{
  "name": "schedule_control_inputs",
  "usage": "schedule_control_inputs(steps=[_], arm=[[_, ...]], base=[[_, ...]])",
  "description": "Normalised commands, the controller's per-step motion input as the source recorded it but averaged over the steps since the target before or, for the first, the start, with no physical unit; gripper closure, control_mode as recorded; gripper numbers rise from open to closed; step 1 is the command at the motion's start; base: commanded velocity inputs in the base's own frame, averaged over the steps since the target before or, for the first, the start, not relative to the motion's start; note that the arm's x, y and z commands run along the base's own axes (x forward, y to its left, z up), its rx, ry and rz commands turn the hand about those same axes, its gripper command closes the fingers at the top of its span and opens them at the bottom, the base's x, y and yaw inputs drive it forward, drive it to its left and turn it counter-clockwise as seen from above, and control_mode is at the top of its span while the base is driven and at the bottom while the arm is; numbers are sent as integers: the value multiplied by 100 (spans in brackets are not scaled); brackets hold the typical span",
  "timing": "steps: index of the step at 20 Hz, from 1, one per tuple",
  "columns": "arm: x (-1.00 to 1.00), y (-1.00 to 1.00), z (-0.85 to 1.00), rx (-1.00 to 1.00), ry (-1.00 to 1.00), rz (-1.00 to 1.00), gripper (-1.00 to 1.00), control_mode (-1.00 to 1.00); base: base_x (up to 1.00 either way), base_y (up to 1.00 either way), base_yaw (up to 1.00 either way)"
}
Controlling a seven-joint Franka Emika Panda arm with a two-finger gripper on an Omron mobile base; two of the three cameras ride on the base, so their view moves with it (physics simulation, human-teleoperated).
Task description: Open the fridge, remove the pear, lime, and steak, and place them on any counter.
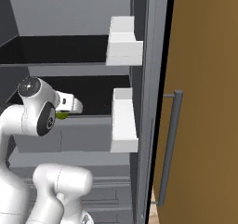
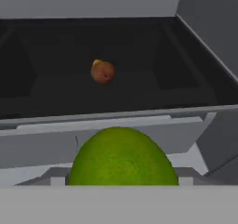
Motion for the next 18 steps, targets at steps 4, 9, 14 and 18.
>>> schedule_control_inputs(steps=[4,9,14,18], arm=[[-41,20,5,0,9,0,100,100],[0,0,0,0,0,0,100,100],[0,0,0,0,0,0,100,100],[0,0,0,0,0,0,100,100]], base=[[-43,11,0],[-100,-20,2],[-100,-35,42],[-100,-25,66]])
